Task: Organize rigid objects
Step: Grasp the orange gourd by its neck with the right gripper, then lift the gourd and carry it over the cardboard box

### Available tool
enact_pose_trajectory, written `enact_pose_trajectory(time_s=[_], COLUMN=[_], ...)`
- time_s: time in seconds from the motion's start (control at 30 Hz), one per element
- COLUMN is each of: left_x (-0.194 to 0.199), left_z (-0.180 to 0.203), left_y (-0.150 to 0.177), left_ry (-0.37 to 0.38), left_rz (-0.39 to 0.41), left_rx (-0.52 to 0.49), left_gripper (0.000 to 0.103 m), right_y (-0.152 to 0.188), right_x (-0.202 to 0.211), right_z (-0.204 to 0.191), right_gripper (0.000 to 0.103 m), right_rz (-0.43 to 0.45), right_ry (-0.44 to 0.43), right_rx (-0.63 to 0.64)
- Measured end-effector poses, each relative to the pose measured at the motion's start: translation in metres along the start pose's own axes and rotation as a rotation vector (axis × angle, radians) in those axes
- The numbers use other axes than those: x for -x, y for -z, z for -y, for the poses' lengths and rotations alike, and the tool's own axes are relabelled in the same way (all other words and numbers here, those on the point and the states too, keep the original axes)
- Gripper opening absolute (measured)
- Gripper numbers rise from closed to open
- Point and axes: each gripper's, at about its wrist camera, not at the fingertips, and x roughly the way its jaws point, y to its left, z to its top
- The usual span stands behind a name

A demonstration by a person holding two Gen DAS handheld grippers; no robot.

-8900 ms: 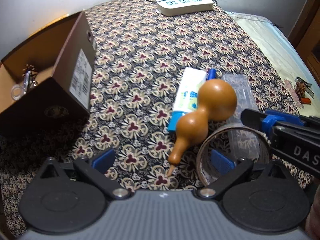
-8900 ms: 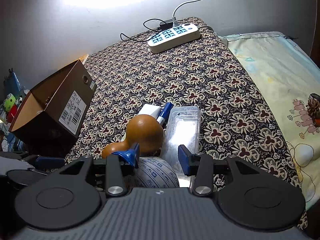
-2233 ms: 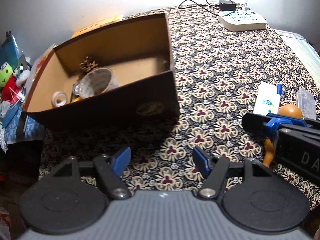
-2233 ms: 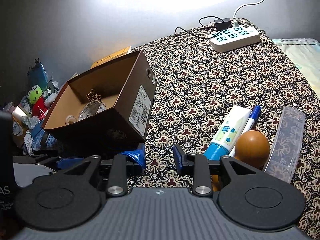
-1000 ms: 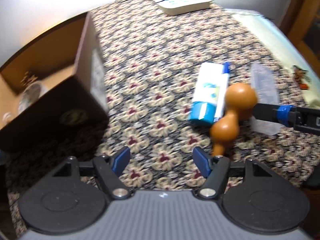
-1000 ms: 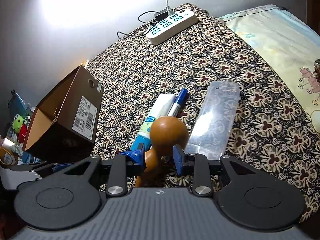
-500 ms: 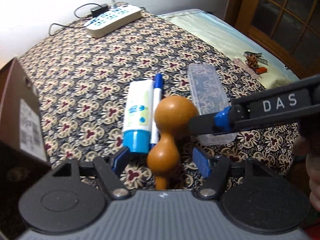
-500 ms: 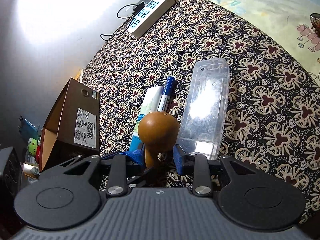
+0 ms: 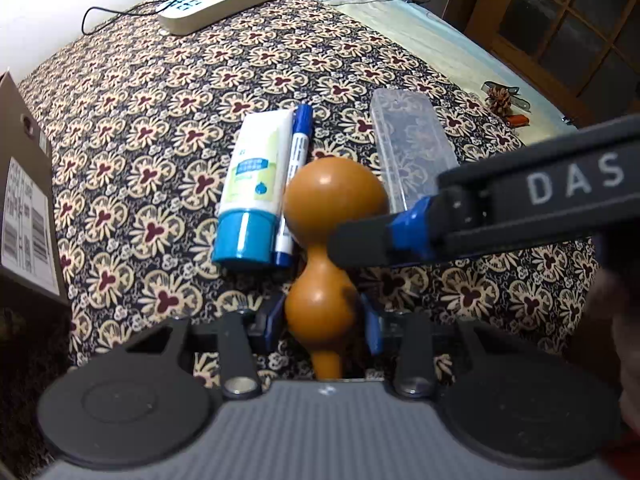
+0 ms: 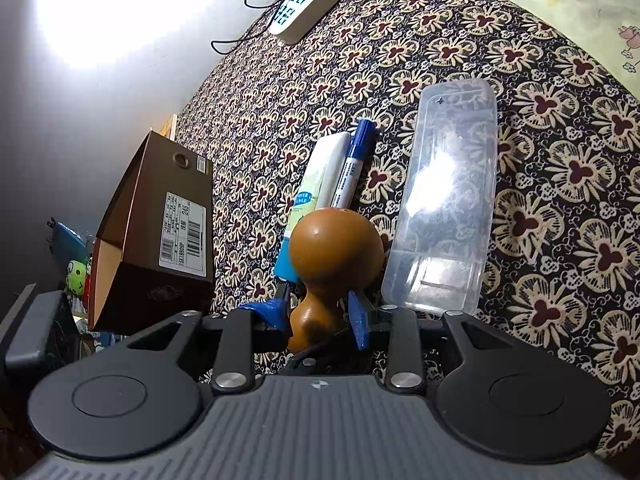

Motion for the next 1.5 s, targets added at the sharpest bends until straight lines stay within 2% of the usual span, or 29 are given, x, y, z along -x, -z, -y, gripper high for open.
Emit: enact_pose_trajectory(time_s=[0.13, 0.33, 0.47, 0.6, 0.7, 1.0, 1.27, 1.5], left_x=[0.012, 0.016, 0.023, 0.029, 0.037, 0.087, 0.141, 0.167], left_z=[-0.008, -0.029, -0.034, -0.039, -0.044, -0.067, -0.109, -0.166], left_y=[0.013, 0.032, 0.046, 0.054, 0.059, 0.056, 0.037, 0.013], left_ry=[0.023, 0.050, 0.083, 0.081, 0.074, 0.039, -0.037, -0.081], left_rz=[0.011, -0.017, -0.018, -0.014, -0.003, 0.134, 0.282, 0.353], left_rx=[0.005, 0.056, 0.045, 0.040, 0.028, -0.019, -0.065, -0.027], left_gripper=[0.039, 0.038, 0.038, 0.037, 0.037, 0.037, 0.036, 0.036], right_y=[0.008, 0.022, 0.033, 0.042, 0.046, 0.045, 0.019, -0.012], right_x=[-0.014, -0.034, -0.051, -0.057, -0.056, -0.042, -0.035, -0.058], right_z=[-0.004, -0.017, -0.024, -0.040, -0.049, -0.102, -0.175, -0.240], right_gripper=[0.016, 0.017, 0.016, 0.015, 0.015, 0.015, 0.015, 0.015], right_rz=[-0.040, -0.098, -0.143, -0.137, -0.121, 0.000, 0.100, 0.138], right_ry=[0.027, 0.000, -0.019, -0.006, -0.011, -0.070, -0.142, -0.148], right_rx=[0.012, 0.021, 0.003, 0.064, 0.085, 0.186, 0.335, 0.479])
